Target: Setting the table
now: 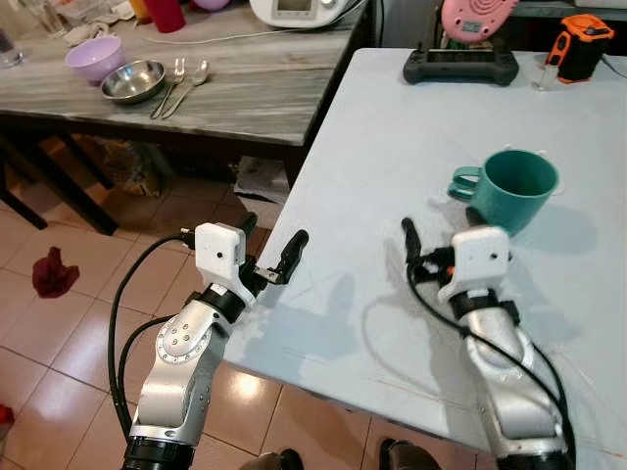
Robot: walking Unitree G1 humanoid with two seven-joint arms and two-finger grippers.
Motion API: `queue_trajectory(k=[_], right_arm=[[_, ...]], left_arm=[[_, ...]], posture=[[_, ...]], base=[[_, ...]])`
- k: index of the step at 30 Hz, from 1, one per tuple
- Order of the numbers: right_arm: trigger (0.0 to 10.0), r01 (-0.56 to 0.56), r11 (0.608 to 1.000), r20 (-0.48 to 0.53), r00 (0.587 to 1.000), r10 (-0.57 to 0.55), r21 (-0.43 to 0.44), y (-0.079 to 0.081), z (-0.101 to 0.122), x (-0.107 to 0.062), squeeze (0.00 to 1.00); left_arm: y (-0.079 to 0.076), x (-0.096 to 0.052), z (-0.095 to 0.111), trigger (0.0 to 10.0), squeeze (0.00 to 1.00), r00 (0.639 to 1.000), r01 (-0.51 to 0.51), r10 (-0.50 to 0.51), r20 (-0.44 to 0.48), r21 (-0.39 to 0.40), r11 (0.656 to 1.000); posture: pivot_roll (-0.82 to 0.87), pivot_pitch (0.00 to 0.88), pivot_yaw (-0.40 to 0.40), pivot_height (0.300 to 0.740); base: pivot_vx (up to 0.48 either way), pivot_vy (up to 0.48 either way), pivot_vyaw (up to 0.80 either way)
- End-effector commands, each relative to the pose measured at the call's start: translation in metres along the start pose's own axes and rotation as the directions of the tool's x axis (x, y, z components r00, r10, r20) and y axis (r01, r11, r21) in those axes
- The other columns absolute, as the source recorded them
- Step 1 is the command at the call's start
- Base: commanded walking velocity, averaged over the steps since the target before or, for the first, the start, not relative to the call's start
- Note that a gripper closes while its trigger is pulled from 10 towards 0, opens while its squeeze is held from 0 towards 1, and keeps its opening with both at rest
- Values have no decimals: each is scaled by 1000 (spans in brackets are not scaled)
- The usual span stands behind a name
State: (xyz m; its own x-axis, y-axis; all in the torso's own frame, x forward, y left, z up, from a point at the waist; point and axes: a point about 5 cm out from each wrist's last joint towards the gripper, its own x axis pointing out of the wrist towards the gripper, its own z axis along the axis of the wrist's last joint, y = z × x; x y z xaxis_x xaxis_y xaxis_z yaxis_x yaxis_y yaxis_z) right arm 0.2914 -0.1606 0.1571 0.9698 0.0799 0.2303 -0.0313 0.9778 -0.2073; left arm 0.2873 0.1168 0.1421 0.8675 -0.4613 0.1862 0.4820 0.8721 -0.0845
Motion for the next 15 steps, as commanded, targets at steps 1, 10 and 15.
queue_trajectory(k=[1,10,15], right_arm=[[10000,27,1000,-9,1000,-27,6,-7,-1,1,0],[10000,145,989,-32,989,-147,-40,-37,-6,-3,0],[10000,174,983,-35,984,-176,-56,-41,-6,-6,0]], left_arm=[[2,-1,-3,10000,0,1000,-10,10,-12,4,1000],[-4,-1,-3,10000,0,998,66,-66,-2,-53,996],[-11,-1,-2,10000,0,983,180,-181,0,-110,977]], posture=[[-175,162,136,740],[-187,156,141,740],[-195,154,145,740]], base=[[0,0,0],[0,0,0],[0,0,0]])
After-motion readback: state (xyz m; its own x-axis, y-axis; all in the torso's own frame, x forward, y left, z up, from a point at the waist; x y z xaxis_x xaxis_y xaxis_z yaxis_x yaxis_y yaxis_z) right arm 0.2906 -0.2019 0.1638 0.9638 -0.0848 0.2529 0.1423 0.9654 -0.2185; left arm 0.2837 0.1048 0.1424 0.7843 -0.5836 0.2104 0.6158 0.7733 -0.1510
